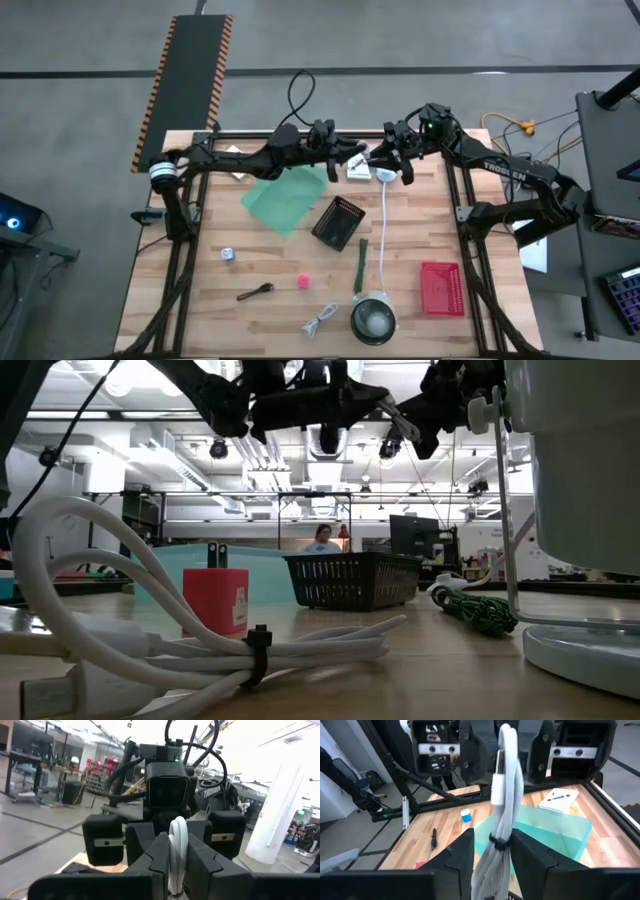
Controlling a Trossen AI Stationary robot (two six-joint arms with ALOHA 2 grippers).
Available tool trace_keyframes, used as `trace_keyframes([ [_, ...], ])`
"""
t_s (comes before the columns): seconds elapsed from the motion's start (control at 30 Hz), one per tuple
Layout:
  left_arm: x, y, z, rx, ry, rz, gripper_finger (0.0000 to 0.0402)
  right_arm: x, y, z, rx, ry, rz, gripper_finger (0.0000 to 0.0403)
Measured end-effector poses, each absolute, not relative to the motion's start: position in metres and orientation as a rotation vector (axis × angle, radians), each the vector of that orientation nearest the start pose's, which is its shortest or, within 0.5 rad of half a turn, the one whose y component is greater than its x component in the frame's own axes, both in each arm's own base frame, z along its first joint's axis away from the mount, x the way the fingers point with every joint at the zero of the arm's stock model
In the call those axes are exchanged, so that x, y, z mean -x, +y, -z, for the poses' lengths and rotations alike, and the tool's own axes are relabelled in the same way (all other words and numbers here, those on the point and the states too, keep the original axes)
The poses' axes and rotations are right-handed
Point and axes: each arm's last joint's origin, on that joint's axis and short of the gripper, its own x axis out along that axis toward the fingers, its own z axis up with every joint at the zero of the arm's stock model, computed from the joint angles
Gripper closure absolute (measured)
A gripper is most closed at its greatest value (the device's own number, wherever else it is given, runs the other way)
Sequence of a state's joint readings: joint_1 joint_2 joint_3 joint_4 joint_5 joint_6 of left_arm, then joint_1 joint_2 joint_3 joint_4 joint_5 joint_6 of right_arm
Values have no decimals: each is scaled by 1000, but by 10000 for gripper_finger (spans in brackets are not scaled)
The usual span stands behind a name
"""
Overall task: Pick and place items into bin
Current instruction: Put the top white charger cable into the green bin
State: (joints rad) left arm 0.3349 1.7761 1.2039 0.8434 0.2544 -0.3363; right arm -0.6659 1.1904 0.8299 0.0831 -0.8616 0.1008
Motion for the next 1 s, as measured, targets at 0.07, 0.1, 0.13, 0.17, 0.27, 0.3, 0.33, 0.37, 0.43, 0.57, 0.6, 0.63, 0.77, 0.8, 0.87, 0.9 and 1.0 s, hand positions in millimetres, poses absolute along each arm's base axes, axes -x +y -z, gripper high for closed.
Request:
trace_keyframes([
  [0.07,-382,126,-308,264,-241,-40,381,-215,-140,-294,-287,213,-189,284],
  [0.1,-380,125,-310,269,-221,-39,382,-215,-140,-294,-285,214,-189,282],
  [0.13,-378,124,-312,275,-194,-35,382,-215,-140,-294,-283,215,-191,280],
  [0.17,-376,123,-312,286,-156,-38,382,-215,-140,-293,-278,215,-195,279],
  [0.27,-367,122,-312,323,-40,-58,382,-214,-140,-293,-262,214,-199,275],
  [0.3,-363,121,-313,335,0,-66,382,-214,-140,-293,-260,219,-199,274],
  [0.33,-360,120,-313,344,36,-71,382,-214,-140,-292,-258,224,-199,274],
  [0.37,-355,119,-315,352,69,-79,382,-214,-140,-292,-258,227,-199,273],
  [0.43,-344,118,-316,379,148,-99,382,-214,-140,-291,-260,232,-197,273],
  [0.57,-323,116,-317,428,276,-141,382,-214,-140,-291,-262,235,-196,274],
  [0.6,-319,116,-317,434,295,-159,382,-214,-140,-290,-260,238,-196,275],
  [0.63,-314,116,-318,439,319,-188,382,-214,-140,-290,-254,241,-196,276],
  [0.77,-297,115,-316,456,435,-314,382,-213,-139,-289,-238,244,-197,281],
  [0.8,-293,116,-314,470,470,-340,382,-213,-139,-289,-235,245,-197,282],
  [0.87,-289,118,-310,524,510,-380,382,-213,-140,-289,-231,244,-197,284],
  [0.9,-287,119,-308,560,529,-399,382,-213,-139,-289,-230,244,-198,285],
  [1.0,-283,122,-299,658,590,-455,374,-213,-140,-289,-223,243,-198,289],
])
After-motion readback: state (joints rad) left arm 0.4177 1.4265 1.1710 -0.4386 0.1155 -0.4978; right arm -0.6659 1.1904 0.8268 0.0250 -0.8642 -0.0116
